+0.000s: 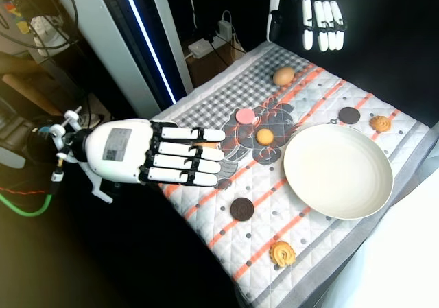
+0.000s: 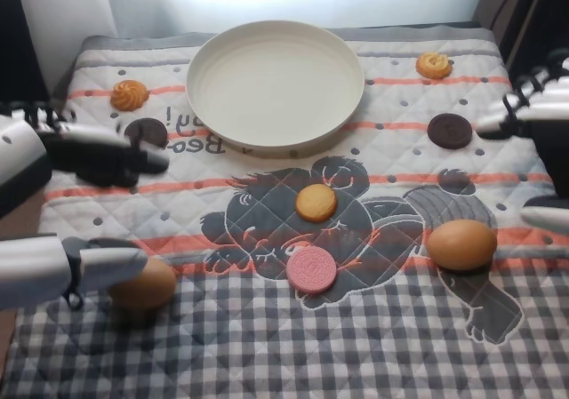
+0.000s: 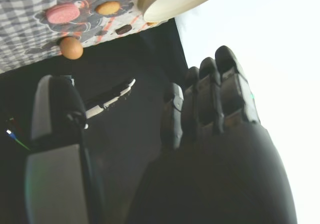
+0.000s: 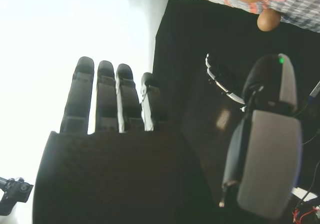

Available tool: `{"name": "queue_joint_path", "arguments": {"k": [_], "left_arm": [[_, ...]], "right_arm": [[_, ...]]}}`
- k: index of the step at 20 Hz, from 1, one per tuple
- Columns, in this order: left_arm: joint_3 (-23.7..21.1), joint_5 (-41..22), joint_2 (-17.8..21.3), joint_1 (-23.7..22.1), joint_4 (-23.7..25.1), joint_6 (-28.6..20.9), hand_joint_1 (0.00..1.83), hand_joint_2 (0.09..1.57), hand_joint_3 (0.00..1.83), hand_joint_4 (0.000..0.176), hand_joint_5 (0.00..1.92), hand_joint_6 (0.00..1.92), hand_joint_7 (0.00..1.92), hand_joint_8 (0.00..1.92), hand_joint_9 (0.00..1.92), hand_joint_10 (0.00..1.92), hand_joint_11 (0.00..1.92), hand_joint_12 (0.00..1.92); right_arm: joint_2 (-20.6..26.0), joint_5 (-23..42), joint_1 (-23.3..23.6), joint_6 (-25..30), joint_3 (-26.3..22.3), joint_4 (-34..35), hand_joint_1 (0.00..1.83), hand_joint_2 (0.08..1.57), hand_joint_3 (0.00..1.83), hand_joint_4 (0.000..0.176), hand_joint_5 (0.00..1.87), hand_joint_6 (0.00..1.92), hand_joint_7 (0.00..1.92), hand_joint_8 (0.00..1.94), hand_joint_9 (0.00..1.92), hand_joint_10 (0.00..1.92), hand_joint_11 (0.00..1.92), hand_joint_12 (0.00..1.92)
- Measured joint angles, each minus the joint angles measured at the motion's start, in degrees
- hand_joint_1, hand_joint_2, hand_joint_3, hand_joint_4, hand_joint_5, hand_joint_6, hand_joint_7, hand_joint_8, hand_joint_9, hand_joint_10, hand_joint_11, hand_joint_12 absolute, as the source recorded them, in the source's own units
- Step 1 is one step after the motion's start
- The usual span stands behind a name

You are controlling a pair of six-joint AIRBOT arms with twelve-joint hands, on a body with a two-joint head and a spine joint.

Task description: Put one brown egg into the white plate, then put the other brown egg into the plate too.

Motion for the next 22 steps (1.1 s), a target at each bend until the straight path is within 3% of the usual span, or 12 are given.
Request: {"name": "queue_joint_path", "arguments": {"k": [2,3,6,10,13,14,15,17,18,20,22], "left_arm": [[0.22,0.13,0.0,-0.02,0.0,-0.04,0.72,1.11,0.0,0.084,0.57,0.0,0.77,0.0,0.81,0.05,0.29,1.0],[1.38,1.33,-0.66,-0.61,0.98,0.0,0.79,1.03,0.0,0.095,0.51,0.0,0.75,0.0,0.78,0.03,0.25,1.03],[6.73,10.86,-5.2,-5.44,-0.02,1.25,0.83,0.86,0.0,0.169,0.4,0.0,0.55,0.0,0.63,0.0,0.11,1.07],[9.29,21.09,-7.85,-8.02,1.05,2.14,0.81,0.82,0.0,0.176,0.41,0.0,0.46,0.0,0.6,0.0,0.03,1.22],[9.64,25.14,-8.46,-8.0,1.46,3.13,0.88,0.79,0.0,0.176,0.41,0.0,0.57,0.01,0.66,0.03,0.07,1.28],[10.12,25.75,-8.83,-8.0,1.44,3.23,0.99,0.86,0.01,0.114,0.52,0.01,0.76,0.02,0.75,0.19,0.23,1.35],[10.69,26.38,-9.4,-8.22,1.36,3.26,0.99,0.86,0.01,0.114,0.52,0.01,0.76,0.02,0.75,0.19,0.23,1.35],[11.8,27.54,-10.8,-8.92,0.9,3.3,1.1,0.96,0.0,0.069,0.68,0.01,0.94,0.08,0.58,0.95,0.23,1.56],[12.28,27.8,-11.52,-9.49,0.92,3.34,1.15,0.97,0.0,0.057,0.77,0.01,0.95,0.25,0.55,1.19,0.26,1.67],[12.76,28.26,-12.72,-9.84,1.16,3.23,1.19,0.97,0.0,0.047,0.87,0.0,0.8,0.7,0.48,1.39,0.23,1.82],[12.92,29.07,-13.2,-9.84,1.18,3.23,1.21,0.97,0.0,0.04,0.87,0.0,0.65,0.98,0.44,1.49,0.23,1.92]], "right_arm": [[0.0,0.15,0.0,0.02,0.09,-0.02,0.61,1.19,0.0,0.0,0.61,0.0,0.58,0.0,0.53,0.0,0.22,0.81],[0.0,0.15,0.0,0.02,0.09,-0.02,0.62,1.19,0.0,0.0,0.6,0.0,0.58,0.0,0.53,0.0,0.21,0.79],[0.0,0.15,0.0,0.02,0.2,-0.11,0.61,1.2,0.0,0.0,0.61,0.0,0.58,0.0,0.53,0.0,0.22,0.8],[0.0,0.15,0.0,0.02,0.44,-0.02,0.61,1.19,0.0,0.0,0.62,0.01,0.59,0.0,0.53,0.0,0.22,0.79],[0.0,0.15,0.0,0.02,0.44,-0.13,0.58,1.2,0.0,0.0,0.62,0.0,0.6,0.01,0.55,0.01,0.22,0.8],[0.0,0.17,0.0,0.02,0.44,-0.13,0.58,1.21,0.0,0.0,0.62,0.0,0.64,0.01,0.56,0.01,0.23,0.79],[0.0,0.13,0.0,0.02,0.44,-0.11,0.58,1.21,0.0,0.0,0.62,0.0,0.64,0.01,0.56,0.01,0.23,0.79],[0.0,0.13,0.0,0.02,0.44,-0.07,0.58,1.22,0.0,0.0,0.62,0.0,0.65,0.01,0.55,0.0,0.22,0.79],[0.0,0.17,0.0,0.02,0.44,-0.07,0.58,1.22,0.01,0.0,0.61,0.0,0.65,0.01,0.55,0.0,0.22,0.78],[0.0,0.15,0.0,0.02,0.44,-0.09,0.58,1.23,0.01,0.0,0.61,0.0,0.66,0.01,0.54,0.0,0.22,0.78],[-0.04,0.17,0.0,0.02,0.44,-0.07,0.61,1.22,0.0,0.0,0.63,0.01,0.68,0.01,0.57,0.01,0.23,0.8]]}}
